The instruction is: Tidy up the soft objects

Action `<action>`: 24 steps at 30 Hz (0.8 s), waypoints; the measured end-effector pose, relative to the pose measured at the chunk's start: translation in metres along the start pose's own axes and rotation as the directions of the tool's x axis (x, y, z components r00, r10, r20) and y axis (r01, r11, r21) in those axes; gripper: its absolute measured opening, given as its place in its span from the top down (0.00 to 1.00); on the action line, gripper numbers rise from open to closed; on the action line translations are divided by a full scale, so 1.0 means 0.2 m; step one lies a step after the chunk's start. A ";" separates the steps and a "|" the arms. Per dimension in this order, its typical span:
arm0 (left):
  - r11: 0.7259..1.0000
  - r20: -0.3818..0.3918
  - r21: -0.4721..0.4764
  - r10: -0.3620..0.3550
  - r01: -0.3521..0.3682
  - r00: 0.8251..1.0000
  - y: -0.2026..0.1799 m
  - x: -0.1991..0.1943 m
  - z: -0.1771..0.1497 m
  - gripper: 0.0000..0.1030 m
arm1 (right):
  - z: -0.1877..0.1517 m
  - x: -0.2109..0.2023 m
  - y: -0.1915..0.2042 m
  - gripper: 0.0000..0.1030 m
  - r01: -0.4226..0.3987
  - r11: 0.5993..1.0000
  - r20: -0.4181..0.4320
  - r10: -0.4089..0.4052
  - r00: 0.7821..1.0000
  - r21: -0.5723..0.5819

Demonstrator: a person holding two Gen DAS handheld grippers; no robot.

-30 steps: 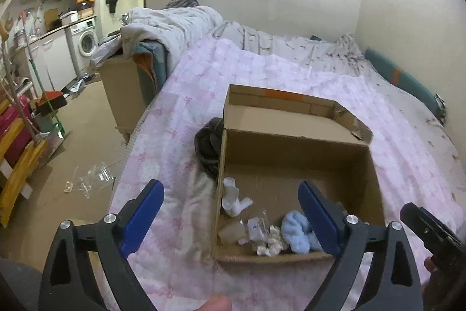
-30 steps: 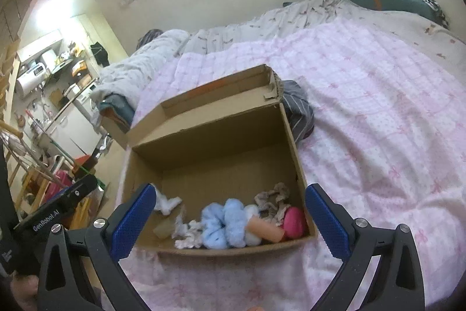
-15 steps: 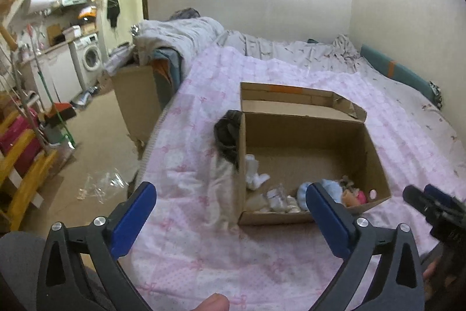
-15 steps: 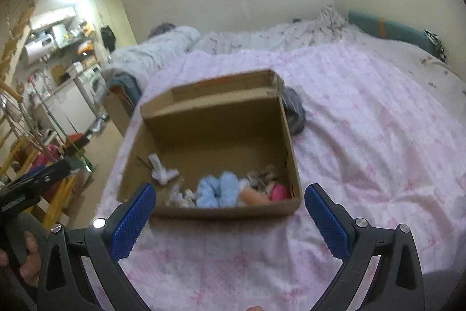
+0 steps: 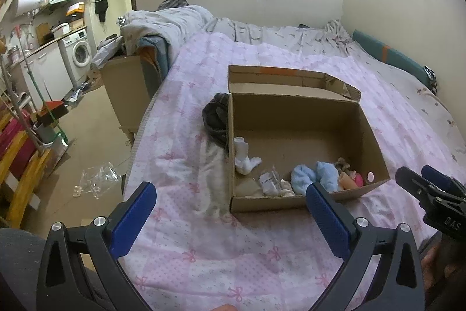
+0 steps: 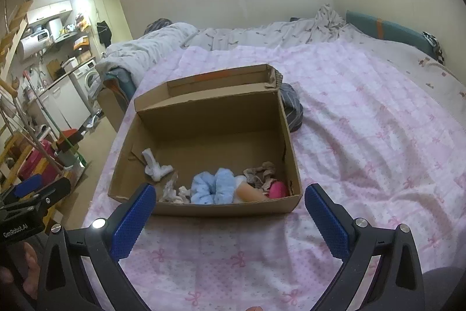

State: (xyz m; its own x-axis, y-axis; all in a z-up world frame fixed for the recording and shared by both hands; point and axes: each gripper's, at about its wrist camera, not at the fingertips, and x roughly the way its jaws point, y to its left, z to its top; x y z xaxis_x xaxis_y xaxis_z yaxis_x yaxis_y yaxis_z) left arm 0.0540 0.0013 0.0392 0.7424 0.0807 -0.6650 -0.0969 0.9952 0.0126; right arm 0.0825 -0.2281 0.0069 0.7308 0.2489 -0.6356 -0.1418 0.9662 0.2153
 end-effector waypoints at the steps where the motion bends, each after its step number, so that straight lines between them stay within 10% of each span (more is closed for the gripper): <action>1: 1.000 0.004 0.005 0.001 -0.001 1.000 -0.01 0.00 0.00 0.00 | 0.00 0.00 0.00 0.00 0.002 1.000 -0.001 -0.002 1.000 0.000; 24: 1.000 -0.017 -0.007 -0.003 0.003 1.000 0.01 0.01 0.00 0.00 | 0.01 0.00 0.02 0.00 0.013 1.000 0.000 -0.013 1.000 -0.017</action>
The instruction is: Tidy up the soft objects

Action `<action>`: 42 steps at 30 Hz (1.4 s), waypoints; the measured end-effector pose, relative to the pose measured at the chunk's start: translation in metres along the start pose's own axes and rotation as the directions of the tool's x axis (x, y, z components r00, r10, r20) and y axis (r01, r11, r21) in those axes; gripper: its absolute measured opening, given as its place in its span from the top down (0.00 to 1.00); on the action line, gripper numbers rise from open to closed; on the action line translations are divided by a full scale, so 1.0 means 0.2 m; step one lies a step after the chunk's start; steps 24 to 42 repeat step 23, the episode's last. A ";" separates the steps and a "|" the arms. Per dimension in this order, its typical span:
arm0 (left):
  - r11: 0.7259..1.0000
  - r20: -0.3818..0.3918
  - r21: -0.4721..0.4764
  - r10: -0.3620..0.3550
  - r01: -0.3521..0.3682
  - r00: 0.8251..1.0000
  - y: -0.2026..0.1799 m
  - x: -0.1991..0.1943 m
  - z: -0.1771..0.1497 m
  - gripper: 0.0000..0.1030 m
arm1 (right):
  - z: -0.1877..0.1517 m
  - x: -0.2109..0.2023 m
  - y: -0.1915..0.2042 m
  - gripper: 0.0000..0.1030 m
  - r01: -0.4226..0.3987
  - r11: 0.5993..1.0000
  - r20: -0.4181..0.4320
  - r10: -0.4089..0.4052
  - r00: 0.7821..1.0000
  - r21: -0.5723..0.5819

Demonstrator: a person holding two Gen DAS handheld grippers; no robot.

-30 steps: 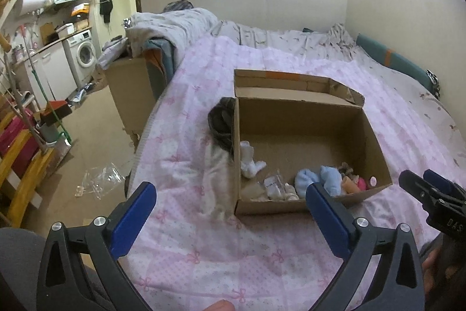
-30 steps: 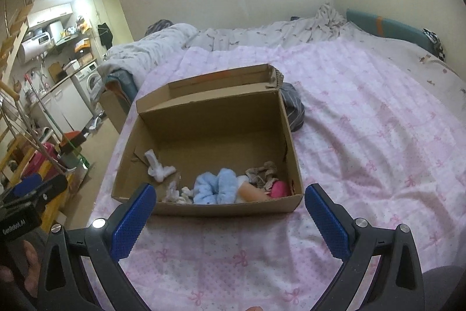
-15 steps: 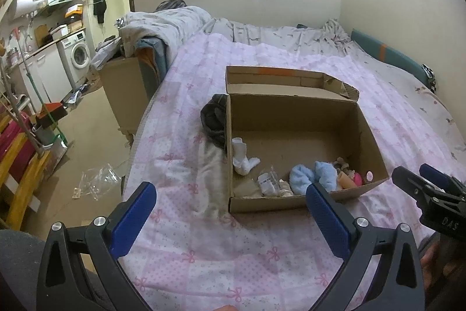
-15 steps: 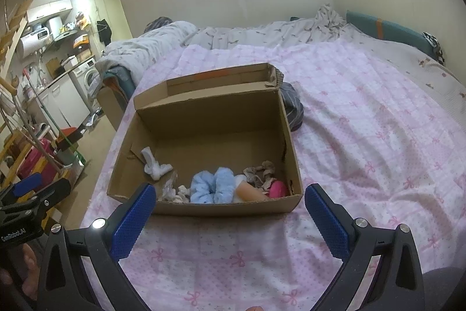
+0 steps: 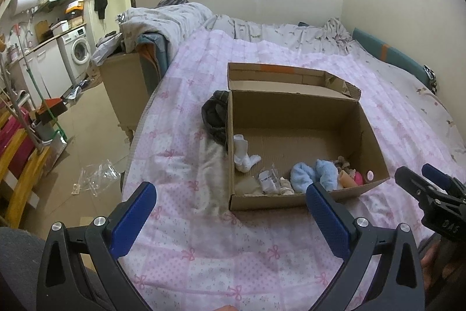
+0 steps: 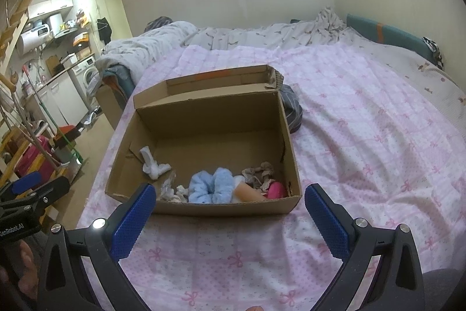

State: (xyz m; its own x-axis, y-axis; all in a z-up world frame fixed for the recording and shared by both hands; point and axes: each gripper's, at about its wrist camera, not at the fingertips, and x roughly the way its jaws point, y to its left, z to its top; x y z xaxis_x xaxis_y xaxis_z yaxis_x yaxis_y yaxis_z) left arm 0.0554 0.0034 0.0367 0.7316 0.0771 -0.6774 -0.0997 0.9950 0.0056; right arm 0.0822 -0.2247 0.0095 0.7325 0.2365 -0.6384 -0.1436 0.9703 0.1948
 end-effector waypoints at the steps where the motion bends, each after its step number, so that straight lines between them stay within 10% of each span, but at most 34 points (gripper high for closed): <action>1: 1.000 -0.001 0.001 0.000 0.000 1.000 0.00 0.00 0.00 0.00 | 0.00 0.00 0.00 0.00 0.002 1.000 0.000 -0.002 1.000 -0.001; 42: 1.000 -0.006 0.000 -0.006 0.006 1.000 0.01 0.02 -0.01 0.00 | 0.00 -0.01 0.00 0.00 -0.001 1.000 0.004 0.001 1.000 -0.003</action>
